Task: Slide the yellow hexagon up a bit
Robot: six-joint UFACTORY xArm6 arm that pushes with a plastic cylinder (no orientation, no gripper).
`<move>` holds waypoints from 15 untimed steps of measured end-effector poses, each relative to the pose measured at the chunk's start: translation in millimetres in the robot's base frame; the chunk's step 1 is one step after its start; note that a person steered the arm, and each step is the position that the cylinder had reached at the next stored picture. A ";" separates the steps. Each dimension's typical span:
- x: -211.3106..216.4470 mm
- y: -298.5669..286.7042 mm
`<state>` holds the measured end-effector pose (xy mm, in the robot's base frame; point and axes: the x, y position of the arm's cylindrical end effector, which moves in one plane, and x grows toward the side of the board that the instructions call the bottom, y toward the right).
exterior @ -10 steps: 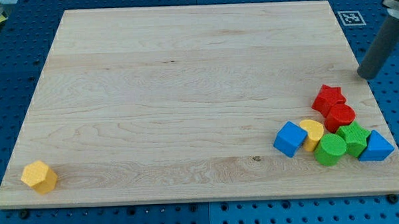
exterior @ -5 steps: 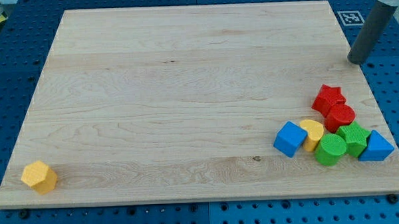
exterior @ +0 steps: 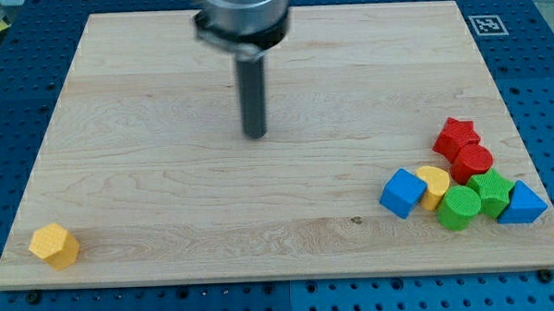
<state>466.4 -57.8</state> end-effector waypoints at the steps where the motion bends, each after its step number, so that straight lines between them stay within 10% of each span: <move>1: 66.7 -51.2; 3: 152.4 -107.9; 10: 103.2 -116.3; 12: 49.5 -245.8; 15: 131.8 -245.7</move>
<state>598.2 -303.6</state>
